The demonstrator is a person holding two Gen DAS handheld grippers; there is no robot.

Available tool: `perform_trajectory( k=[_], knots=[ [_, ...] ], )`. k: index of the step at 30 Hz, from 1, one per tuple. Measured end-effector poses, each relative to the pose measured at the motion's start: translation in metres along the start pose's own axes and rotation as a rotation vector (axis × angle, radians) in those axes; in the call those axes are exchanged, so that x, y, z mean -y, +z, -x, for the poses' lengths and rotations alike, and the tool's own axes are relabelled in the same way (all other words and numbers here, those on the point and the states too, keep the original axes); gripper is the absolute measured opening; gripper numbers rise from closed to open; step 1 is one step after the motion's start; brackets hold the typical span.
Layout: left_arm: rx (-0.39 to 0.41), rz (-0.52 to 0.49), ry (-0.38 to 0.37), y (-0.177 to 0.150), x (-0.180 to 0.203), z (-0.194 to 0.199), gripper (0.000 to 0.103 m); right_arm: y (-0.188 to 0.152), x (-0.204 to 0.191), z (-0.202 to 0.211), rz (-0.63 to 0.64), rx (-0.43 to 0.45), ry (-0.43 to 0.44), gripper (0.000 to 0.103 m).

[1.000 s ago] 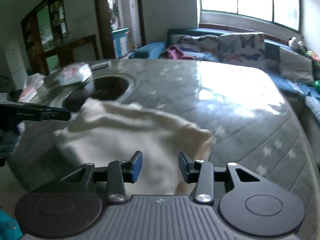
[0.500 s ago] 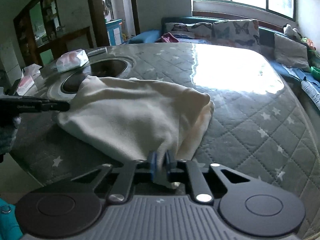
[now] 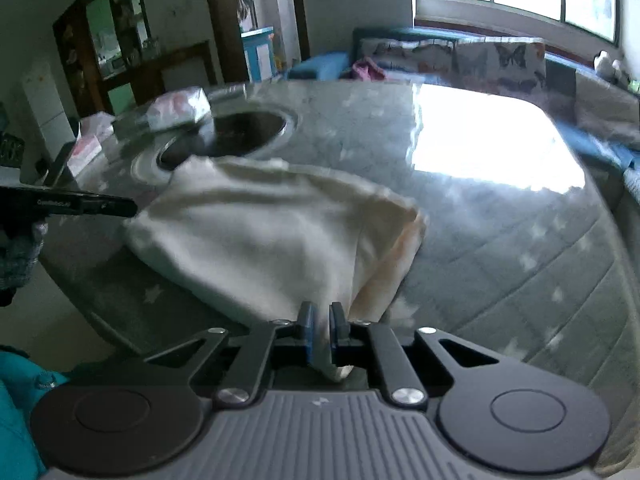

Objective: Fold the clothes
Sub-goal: 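Lift the hem with both grippers and fold it over toward the collar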

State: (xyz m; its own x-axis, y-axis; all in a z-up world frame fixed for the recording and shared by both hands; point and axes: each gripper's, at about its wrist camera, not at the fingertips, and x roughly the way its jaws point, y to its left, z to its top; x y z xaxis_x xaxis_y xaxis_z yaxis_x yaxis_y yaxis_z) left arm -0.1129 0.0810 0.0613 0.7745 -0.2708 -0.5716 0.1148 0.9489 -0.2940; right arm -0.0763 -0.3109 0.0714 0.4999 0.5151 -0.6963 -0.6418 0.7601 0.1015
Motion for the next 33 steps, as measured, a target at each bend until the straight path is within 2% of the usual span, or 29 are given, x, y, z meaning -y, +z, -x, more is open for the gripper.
perform_trajectory(
  k=[3,6,9,13,19,24,29,33],
  knots=[
    [0.033,-0.019,-0.015,0.017,0.005,-0.006,0.009,0.016,0.001,0.003,0.025,0.056,-0.030,0.009],
    [0.051,-0.030,-0.042,0.029,0.016,-0.024,0.010,0.036,0.001,-0.009,0.041,0.112,-0.063,0.010],
    [0.039,-0.043,-0.037,0.034,0.024,-0.051,0.010,0.048,-0.002,-0.031,0.061,0.138,-0.089,0.011],
    [-0.003,-0.042,-0.015,0.032,0.023,-0.076,0.010,0.054,0.002,-0.060,0.027,0.142,-0.098,0.011],
    [-0.032,-0.017,0.009,0.023,0.006,-0.084,0.010,0.043,0.020,-0.087,-0.039,0.097,-0.124,0.011],
    [-0.020,-0.032,-0.006,0.031,0.011,-0.081,0.018,0.045,0.025,-0.082,-0.067,0.096,-0.125,0.011],
    [-0.005,-0.064,-0.067,0.046,0.036,-0.097,0.018,0.063,0.013,-0.089,-0.045,0.126,-0.067,0.011],
    [-0.020,-0.084,-0.088,0.055,0.050,-0.120,0.018,0.076,-0.002,-0.107,-0.031,0.127,-0.014,0.012]
  ],
)
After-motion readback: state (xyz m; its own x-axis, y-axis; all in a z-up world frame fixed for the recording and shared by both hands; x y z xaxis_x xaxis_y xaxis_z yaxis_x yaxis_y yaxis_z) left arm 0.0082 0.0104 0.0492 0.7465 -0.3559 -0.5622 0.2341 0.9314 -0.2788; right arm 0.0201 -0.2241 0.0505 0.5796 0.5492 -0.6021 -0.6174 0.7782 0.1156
